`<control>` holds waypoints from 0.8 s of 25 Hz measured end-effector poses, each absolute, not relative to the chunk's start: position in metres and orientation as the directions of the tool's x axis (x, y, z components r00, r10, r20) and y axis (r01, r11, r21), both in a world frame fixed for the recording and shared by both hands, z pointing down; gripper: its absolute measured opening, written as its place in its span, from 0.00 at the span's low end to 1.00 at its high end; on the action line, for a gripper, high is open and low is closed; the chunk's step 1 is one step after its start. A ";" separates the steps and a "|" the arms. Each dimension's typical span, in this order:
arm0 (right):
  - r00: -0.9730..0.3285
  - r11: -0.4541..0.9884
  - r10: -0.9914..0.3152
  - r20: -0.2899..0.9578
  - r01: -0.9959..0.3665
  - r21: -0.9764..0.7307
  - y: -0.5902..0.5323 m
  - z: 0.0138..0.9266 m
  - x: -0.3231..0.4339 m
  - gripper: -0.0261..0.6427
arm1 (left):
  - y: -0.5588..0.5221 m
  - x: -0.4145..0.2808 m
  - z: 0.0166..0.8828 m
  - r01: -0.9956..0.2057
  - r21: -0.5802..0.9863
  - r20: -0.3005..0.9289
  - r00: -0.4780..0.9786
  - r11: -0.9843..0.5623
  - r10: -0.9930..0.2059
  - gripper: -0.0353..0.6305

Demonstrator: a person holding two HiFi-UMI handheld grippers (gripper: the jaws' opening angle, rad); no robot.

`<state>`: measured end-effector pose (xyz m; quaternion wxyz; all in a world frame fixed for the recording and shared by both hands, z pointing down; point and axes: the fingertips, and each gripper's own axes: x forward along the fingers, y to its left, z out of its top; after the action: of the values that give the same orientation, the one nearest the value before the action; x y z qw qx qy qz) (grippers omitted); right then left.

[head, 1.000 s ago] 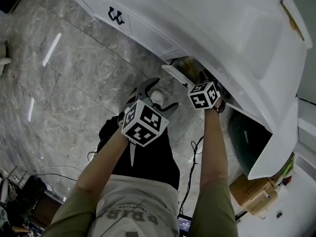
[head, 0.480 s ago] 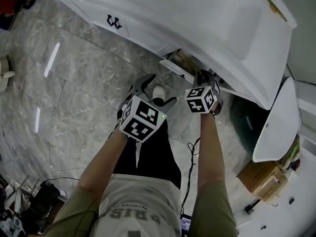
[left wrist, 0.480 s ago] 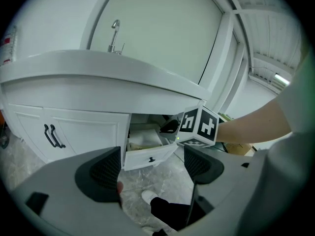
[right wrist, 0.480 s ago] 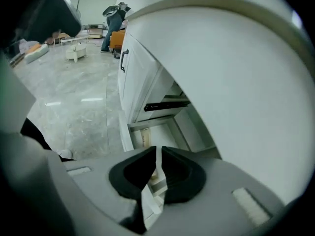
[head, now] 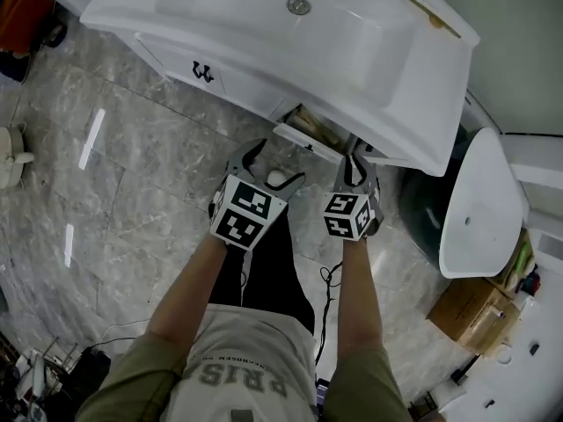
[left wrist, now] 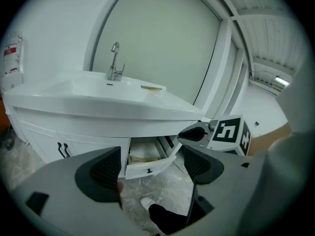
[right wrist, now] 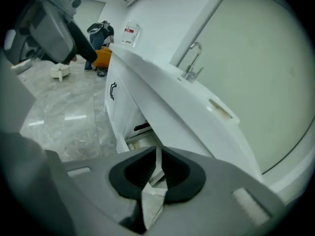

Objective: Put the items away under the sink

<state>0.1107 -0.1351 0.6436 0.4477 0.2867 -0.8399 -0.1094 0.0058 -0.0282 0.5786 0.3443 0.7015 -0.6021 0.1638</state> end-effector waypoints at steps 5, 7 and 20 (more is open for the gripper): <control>-0.426 0.685 -0.714 0.556 -0.589 0.428 -0.118 0.567 0.139 0.07 | -0.022 0.012 0.537 -0.957 0.288 0.616 0.212 -0.034 -0.759 0.63; -0.423 0.634 -0.755 0.501 -0.666 0.392 -0.112 0.536 0.146 0.07 | -0.022 0.009 0.517 -0.962 0.271 0.591 0.188 -0.027 -0.784 0.63; -0.474 0.481 -0.877 0.080 -0.859 0.173 -0.063 0.345 0.184 0.07 | -0.012 -0.010 0.356 -0.995 0.047 0.218 -0.075 0.087 -0.973 0.31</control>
<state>0.1839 -0.0632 0.3451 0.0789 0.5065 -0.8569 -0.0545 -0.0104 -0.0123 0.3557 0.0967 0.6733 -0.7308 0.0567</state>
